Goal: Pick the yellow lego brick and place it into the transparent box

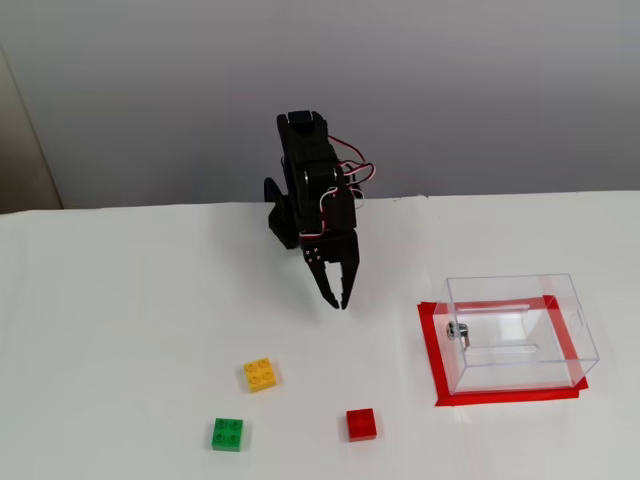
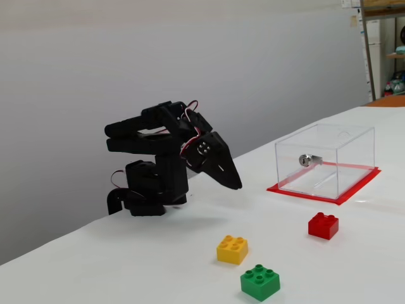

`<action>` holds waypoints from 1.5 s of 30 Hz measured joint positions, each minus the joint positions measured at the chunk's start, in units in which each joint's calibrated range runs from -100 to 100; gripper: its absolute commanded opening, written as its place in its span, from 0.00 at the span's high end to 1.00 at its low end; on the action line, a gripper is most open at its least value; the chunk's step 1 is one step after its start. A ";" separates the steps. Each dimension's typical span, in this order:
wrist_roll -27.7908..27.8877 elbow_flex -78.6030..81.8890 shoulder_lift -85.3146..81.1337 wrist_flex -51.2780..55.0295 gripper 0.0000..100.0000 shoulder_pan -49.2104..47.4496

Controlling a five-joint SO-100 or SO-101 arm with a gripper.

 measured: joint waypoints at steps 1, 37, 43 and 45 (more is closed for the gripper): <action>-0.05 -2.47 2.62 0.43 0.98 0.85; 6.84 -57.46 29.85 34.28 0.98 31.84; 6.84 -51.46 30.53 27.34 0.98 39.32; 6.64 -49.07 30.53 24.42 0.98 41.13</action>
